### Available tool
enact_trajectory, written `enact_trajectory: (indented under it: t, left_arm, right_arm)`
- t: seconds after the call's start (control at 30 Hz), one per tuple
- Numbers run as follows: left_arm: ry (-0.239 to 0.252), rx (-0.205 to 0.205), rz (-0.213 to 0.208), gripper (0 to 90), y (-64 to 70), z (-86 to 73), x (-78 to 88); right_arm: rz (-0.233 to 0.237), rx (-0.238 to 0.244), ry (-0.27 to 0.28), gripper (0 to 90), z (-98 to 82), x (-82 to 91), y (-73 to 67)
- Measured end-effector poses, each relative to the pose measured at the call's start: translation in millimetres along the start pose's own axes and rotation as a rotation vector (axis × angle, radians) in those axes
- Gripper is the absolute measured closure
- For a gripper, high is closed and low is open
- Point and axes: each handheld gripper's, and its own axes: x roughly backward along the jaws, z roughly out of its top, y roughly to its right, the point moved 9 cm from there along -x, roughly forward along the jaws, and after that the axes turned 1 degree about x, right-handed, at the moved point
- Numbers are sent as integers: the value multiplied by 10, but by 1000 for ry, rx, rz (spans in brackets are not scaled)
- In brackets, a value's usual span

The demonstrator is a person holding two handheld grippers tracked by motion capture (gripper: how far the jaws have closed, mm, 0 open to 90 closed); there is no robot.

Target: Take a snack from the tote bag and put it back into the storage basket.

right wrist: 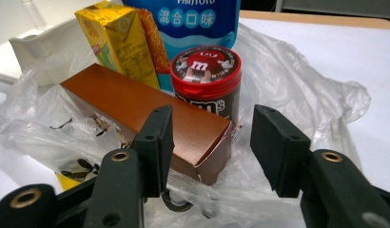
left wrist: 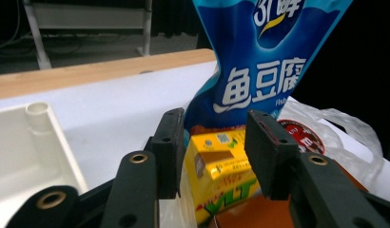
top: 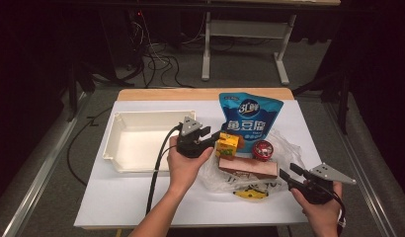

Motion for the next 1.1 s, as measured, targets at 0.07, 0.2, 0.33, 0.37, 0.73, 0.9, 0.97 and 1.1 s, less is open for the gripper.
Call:
enact_trajectory:
  t: [0.07,0.2,0.33,0.37,0.73,0.9,0.97,1.1]
  left_arm:
    - [5,-2,7,567,-11,29,-45]
    - [16,16,4,551,-35,79,-115]
    - [14,28,-14,538,-32,86,-216]
    - [12,31,-15,536,-29,88,-244]
    - [-3,20,-24,423,82,147,-542]
    - [-5,-14,-5,430,131,123,-553]
    - [-9,-22,-5,438,122,118,-527]
    - [-8,-16,7,480,65,110,-472]
  right_arm:
    - [4,2,5,471,-2,-5,-5]
    - [18,7,18,442,10,-15,-31]
    - [19,11,17,441,7,-21,-49]
    - [18,10,17,441,7,-20,-51]
    - [19,12,17,442,-3,-31,-41]
    - [13,16,27,443,20,-26,-36]
    - [10,-1,43,444,75,-32,-13]
    - [3,-8,68,455,288,-91,33]
